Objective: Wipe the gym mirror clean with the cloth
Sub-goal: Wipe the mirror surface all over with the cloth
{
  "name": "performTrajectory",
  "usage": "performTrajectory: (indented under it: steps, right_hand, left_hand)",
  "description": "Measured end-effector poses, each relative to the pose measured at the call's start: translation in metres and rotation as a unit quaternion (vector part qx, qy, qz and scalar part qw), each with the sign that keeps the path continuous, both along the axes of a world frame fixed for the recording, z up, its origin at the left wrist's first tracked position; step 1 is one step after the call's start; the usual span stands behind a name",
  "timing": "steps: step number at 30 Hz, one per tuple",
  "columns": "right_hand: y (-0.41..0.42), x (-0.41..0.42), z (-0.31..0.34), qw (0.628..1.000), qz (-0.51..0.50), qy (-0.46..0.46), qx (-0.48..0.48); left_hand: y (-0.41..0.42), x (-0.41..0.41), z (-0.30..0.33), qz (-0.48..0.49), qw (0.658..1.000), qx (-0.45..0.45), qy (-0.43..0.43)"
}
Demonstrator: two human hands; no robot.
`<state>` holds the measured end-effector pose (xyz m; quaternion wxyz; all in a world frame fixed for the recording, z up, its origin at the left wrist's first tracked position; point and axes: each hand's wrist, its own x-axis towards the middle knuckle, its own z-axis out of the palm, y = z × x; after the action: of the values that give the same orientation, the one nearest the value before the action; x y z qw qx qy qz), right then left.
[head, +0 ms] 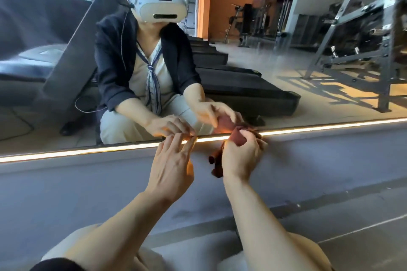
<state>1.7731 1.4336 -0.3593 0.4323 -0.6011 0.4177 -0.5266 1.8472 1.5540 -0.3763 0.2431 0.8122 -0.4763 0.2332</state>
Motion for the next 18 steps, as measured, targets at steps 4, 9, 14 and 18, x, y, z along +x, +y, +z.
performTrajectory:
  steps: [4,9,14,18]
  right_hand:
    - [-0.015,-0.005,0.000,0.998,-0.040,0.049,-0.013]
    - [0.017,0.001,-0.005,0.988,0.078,0.108,-0.080]
    - [-0.008,0.005,0.012,0.997,-0.036,-0.030,-0.057]
    - [-0.002,0.025,0.006,0.994,-0.094,0.038,-0.032]
  left_hand:
    - [0.015,0.013,0.005,-0.040,0.997,0.062,-0.024]
    - [0.029,0.031,-0.006,-0.086,0.994,0.064,-0.037]
    - [0.049,0.055,-0.027,-0.119,0.990,0.026,-0.075]
    - [0.051,0.065,-0.008,-0.116,0.991,-0.009,-0.065]
